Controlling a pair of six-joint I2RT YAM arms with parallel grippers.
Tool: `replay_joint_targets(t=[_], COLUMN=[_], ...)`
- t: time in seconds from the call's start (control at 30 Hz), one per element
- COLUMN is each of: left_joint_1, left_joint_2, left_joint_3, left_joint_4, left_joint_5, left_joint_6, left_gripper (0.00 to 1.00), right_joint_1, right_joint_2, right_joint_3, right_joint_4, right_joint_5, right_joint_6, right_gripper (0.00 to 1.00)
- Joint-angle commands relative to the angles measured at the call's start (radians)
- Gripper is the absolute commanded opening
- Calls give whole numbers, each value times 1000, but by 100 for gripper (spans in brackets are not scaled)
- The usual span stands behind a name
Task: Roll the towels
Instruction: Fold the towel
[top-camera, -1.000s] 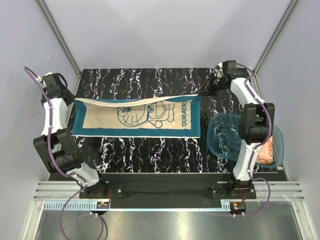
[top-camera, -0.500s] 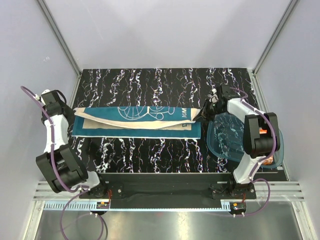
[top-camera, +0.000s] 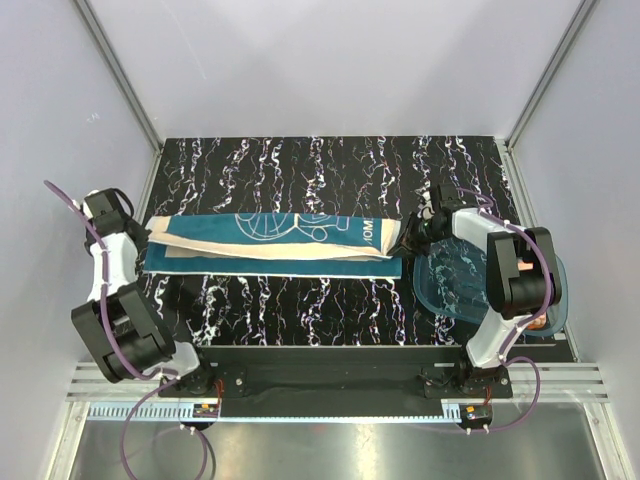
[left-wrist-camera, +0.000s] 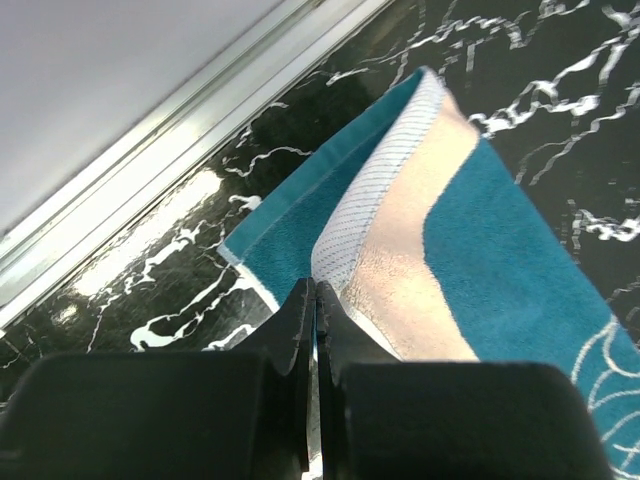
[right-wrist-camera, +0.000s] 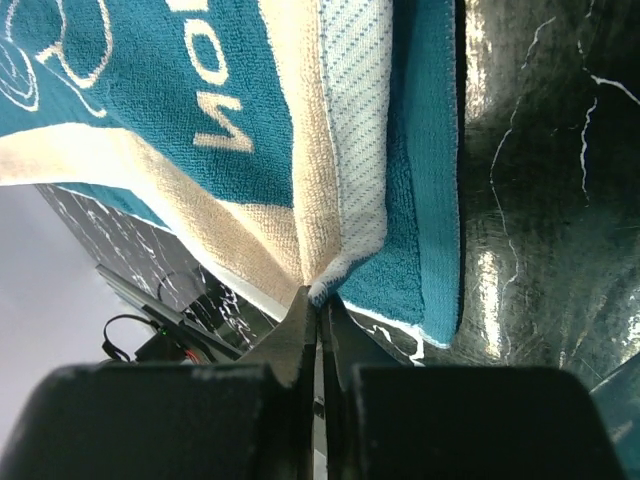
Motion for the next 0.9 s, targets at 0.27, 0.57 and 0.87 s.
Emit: replay_joint_targets(t=[0.27, 0.57, 0.87], left_joint_1=[24, 50, 52], left_joint_2=[95, 117, 120], left_joint_3=[17, 30, 29], left_joint_4=[27, 6, -17], left_joint_5=[-46, -78, -94], left_joint_6=[-7, -14, -7], left_gripper=[0, 0, 0], right_joint_1=[2, 1, 2], right_joint_2=[-21, -78, -56], right_joint_3=[13, 54, 10], right_joint_4=[-23, -128, -135], right_joint_5=[146, 290, 241], right_joint_6=[-41, -120, -147], right_gripper=[0, 0, 35])
